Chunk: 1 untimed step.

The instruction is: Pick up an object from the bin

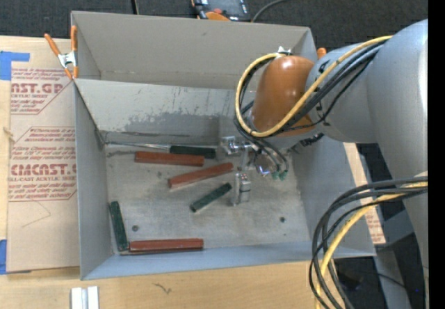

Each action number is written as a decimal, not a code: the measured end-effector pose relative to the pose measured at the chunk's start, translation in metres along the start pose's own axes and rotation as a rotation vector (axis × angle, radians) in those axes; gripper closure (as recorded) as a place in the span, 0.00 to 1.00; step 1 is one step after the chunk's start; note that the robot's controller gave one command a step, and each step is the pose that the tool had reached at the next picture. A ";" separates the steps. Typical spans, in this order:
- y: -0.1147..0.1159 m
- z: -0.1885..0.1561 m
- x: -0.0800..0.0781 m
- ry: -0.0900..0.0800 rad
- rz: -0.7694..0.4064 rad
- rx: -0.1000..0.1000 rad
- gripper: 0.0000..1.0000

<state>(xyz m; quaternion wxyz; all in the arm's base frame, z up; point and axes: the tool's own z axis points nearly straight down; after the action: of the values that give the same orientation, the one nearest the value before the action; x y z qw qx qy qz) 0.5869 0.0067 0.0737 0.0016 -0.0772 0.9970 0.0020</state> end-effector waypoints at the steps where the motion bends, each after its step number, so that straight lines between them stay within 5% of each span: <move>1: 0.037 0.004 0.037 0.005 -0.336 0.001 0.00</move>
Offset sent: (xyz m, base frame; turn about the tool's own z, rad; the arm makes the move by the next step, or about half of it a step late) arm -0.0417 0.0291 -0.0037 -0.3348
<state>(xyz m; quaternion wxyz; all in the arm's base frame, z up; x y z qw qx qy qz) 0.5447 0.0373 0.0693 -0.0003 -0.2428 0.9701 0.0009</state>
